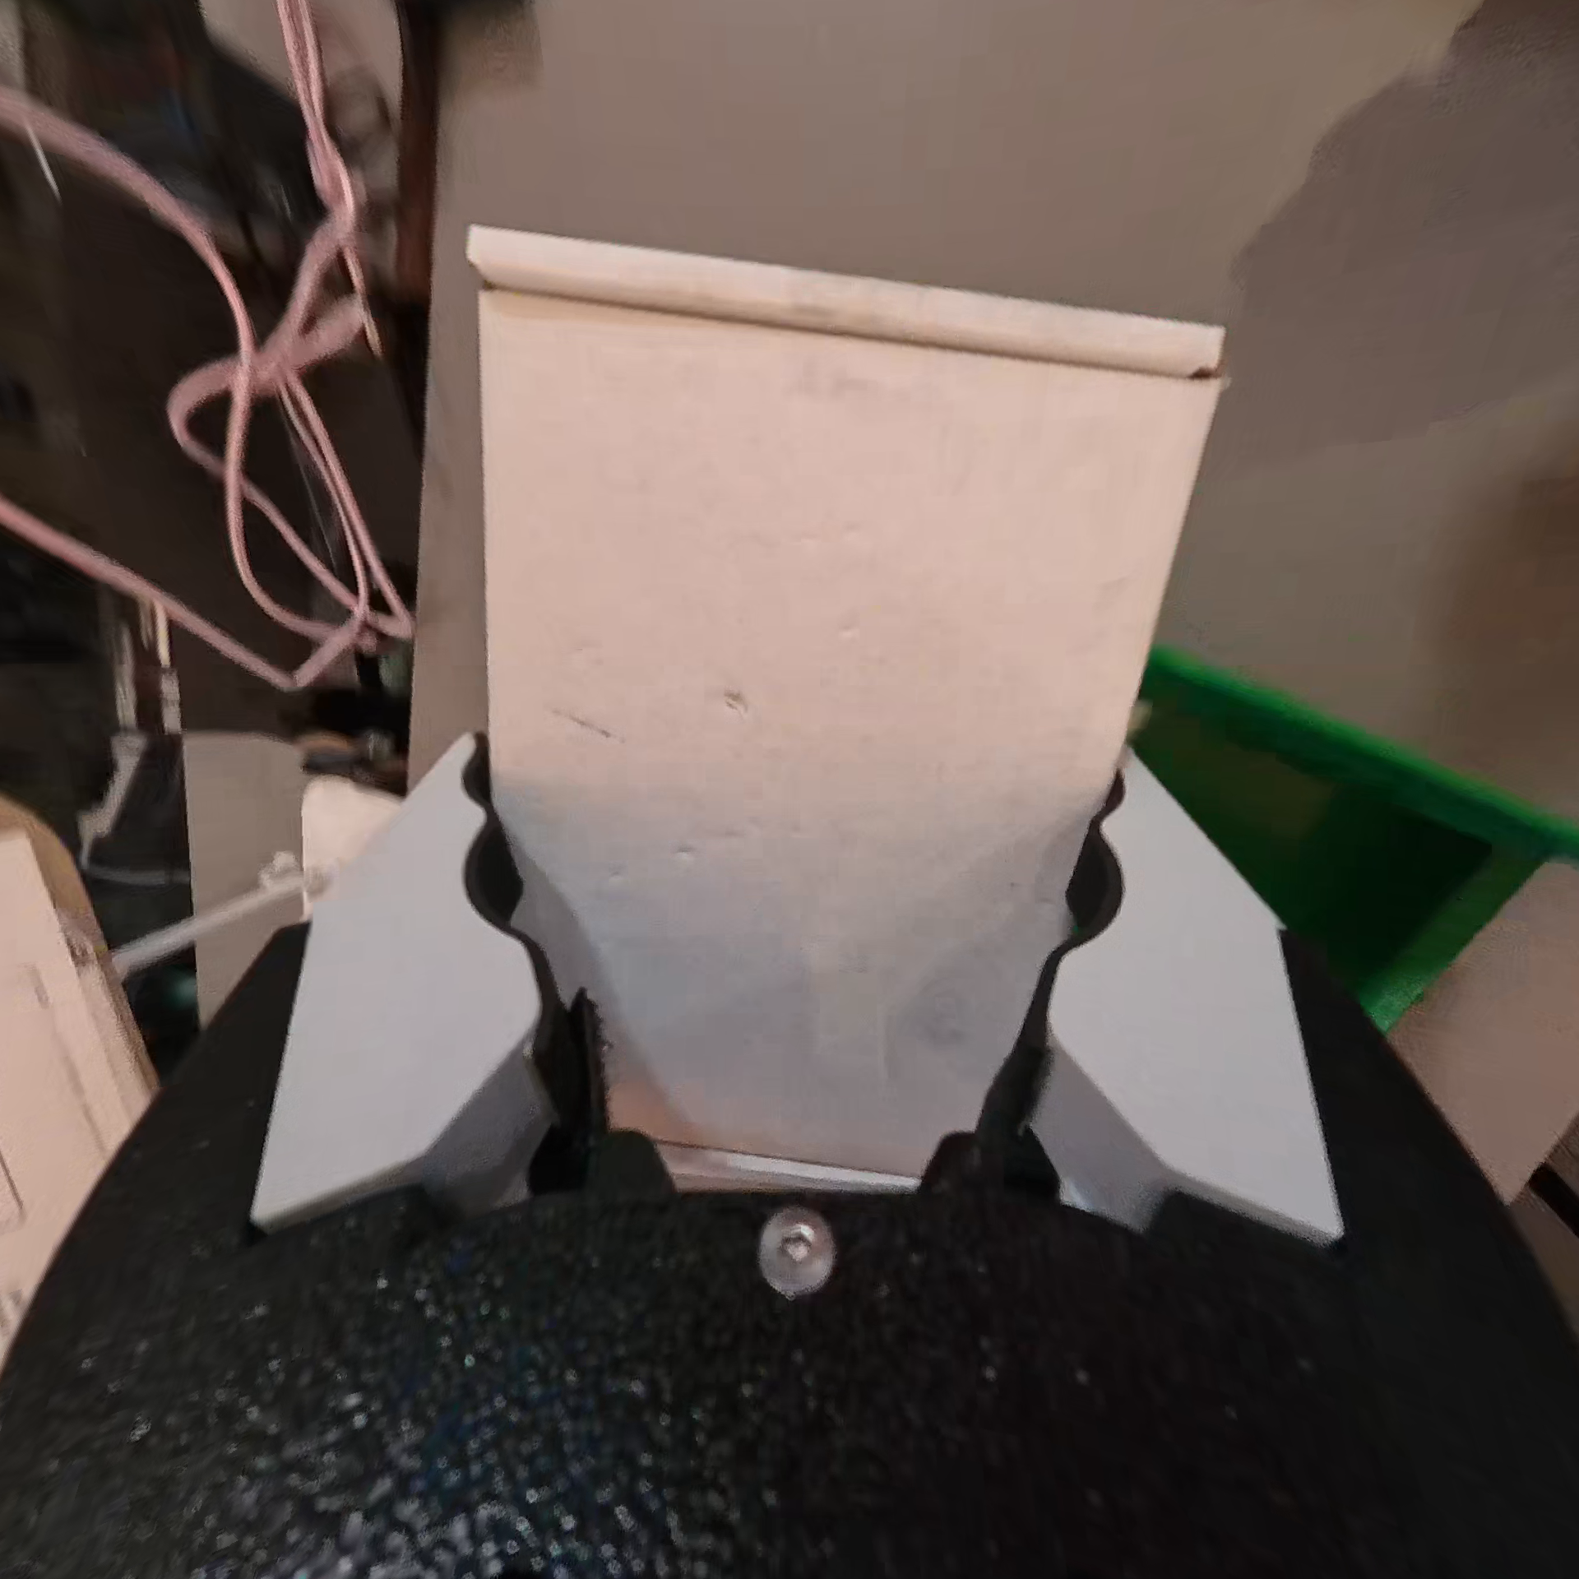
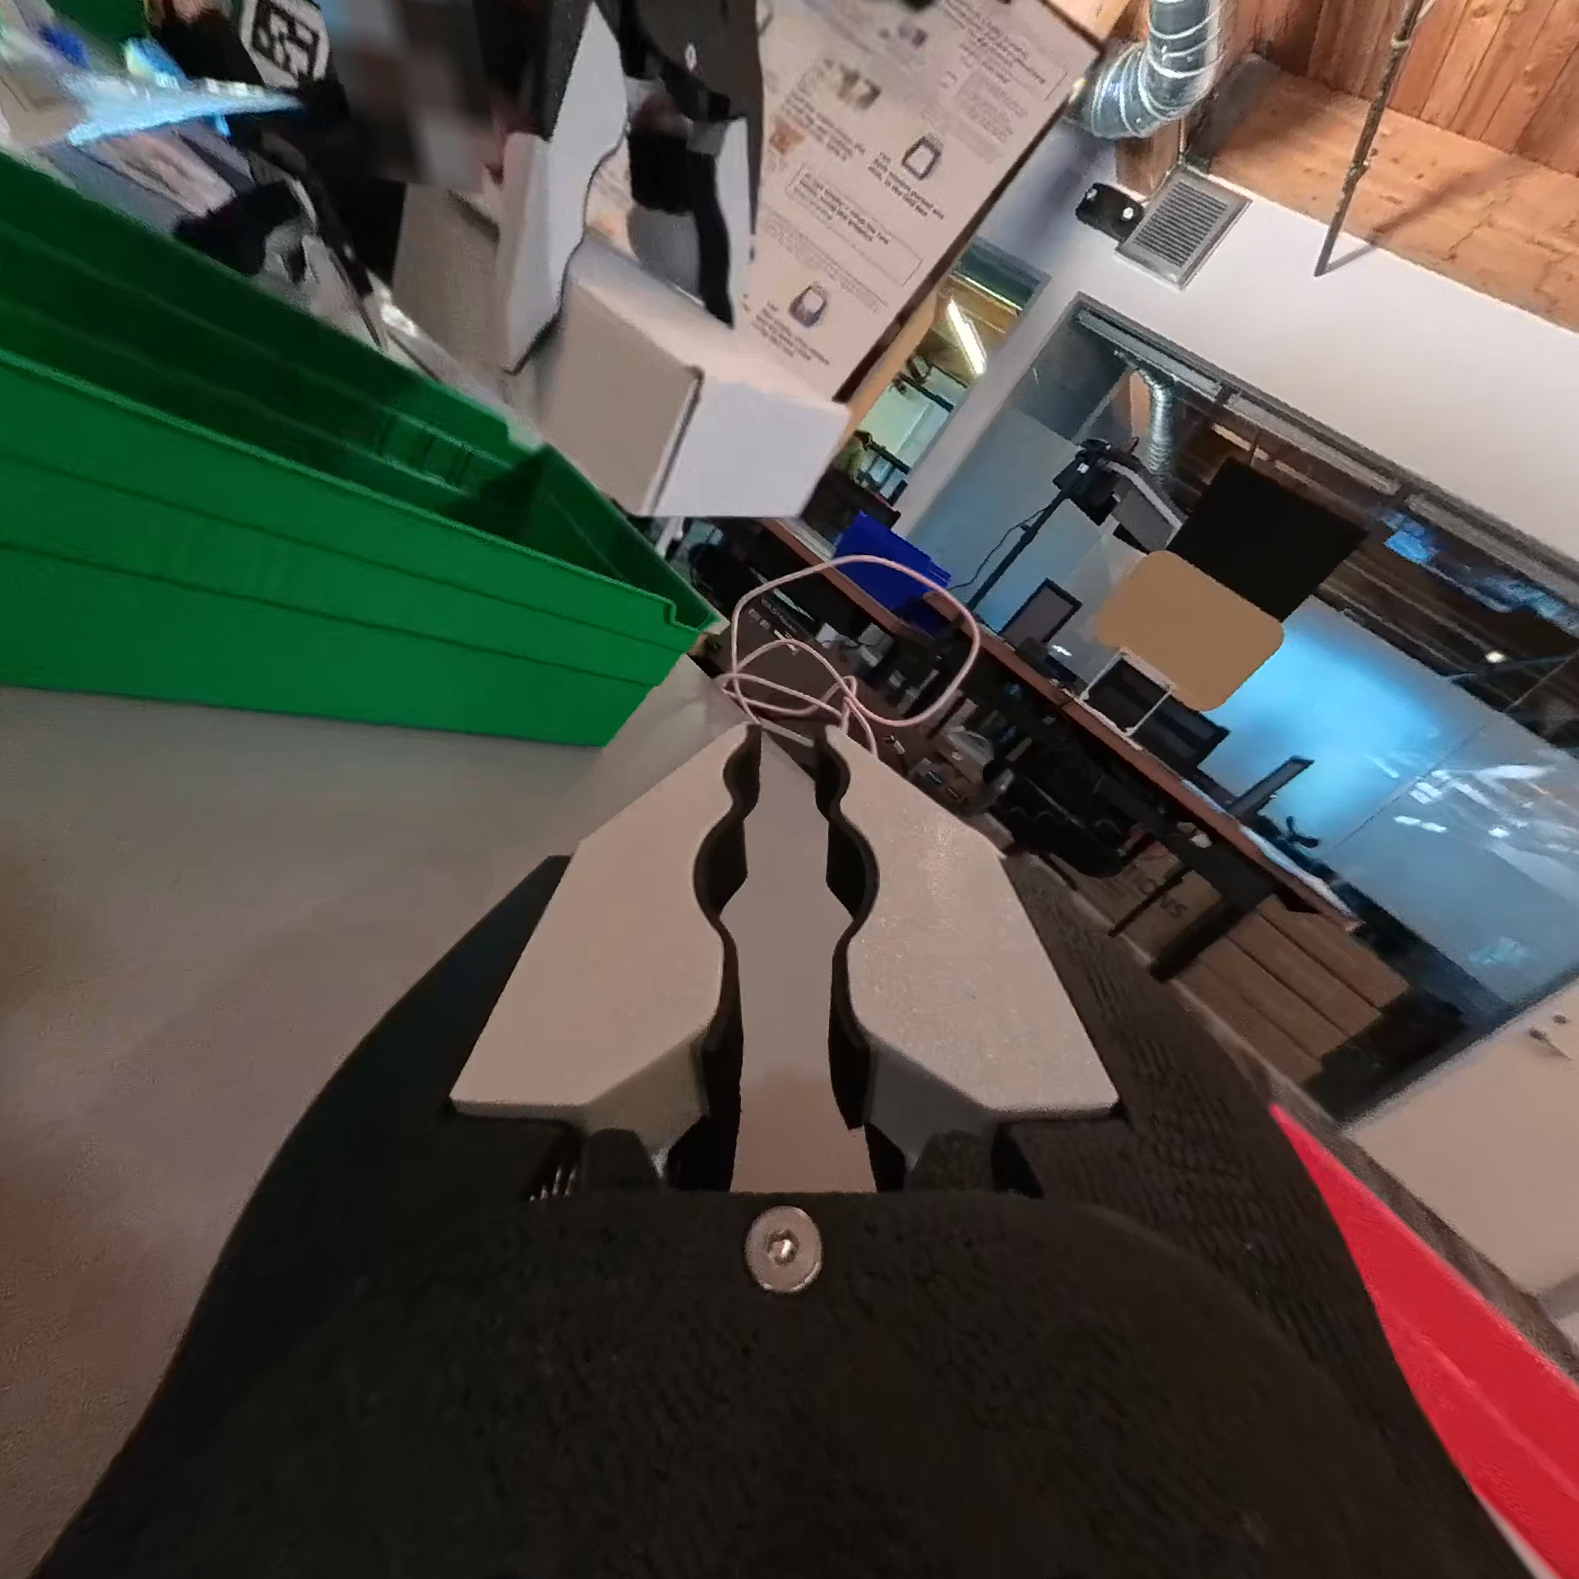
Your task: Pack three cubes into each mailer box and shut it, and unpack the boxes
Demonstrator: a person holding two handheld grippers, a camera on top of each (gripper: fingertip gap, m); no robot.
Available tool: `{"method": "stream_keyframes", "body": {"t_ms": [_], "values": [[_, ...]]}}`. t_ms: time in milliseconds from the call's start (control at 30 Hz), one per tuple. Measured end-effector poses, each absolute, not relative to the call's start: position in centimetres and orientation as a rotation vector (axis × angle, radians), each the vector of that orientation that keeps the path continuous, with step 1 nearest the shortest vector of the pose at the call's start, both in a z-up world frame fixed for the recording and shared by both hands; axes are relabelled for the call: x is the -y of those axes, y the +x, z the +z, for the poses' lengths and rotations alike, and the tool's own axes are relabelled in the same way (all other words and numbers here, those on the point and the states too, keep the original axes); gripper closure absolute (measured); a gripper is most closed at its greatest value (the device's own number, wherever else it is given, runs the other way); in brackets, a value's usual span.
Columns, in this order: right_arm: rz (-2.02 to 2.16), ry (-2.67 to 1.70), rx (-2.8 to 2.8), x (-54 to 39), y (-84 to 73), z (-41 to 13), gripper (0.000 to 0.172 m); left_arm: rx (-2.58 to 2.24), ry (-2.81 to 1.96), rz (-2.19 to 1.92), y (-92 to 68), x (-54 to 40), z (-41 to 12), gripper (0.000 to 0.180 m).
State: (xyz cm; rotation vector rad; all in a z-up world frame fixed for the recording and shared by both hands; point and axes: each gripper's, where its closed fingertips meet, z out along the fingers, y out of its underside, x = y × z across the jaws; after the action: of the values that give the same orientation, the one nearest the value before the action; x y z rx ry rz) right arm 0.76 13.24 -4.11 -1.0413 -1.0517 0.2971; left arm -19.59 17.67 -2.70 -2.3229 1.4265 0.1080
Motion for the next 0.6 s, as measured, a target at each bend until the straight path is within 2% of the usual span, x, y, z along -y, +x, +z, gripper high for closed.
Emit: {"method": "stream_keyframes", "body": {"t_ms": [33,167,400,600], "values": [[0.329,-1.058,1.032,-13.4,0.9,-4.1,0.161,-1.437,-2.28,0.069,-17.8,-17.7,-2.2,0.048],[0.318,-1.117,0.902,-16.0,3.2,-3.6,0.161,-1.554,-2.188,-0.016,-10.7,-17.0,-3.2,0.048],[0.053,-1.169,0.826,-21.4,7.9,-5.4,0.161,-1.71,-2.251,-0.156,-1.5,-16.5,-9.1,0.049],[0.021,-1.133,0.787,-22.4,10.5,-5.0,0.16,-1.658,-2.264,-0.288,3.3,-16.5,-12.6,0.049]]}}
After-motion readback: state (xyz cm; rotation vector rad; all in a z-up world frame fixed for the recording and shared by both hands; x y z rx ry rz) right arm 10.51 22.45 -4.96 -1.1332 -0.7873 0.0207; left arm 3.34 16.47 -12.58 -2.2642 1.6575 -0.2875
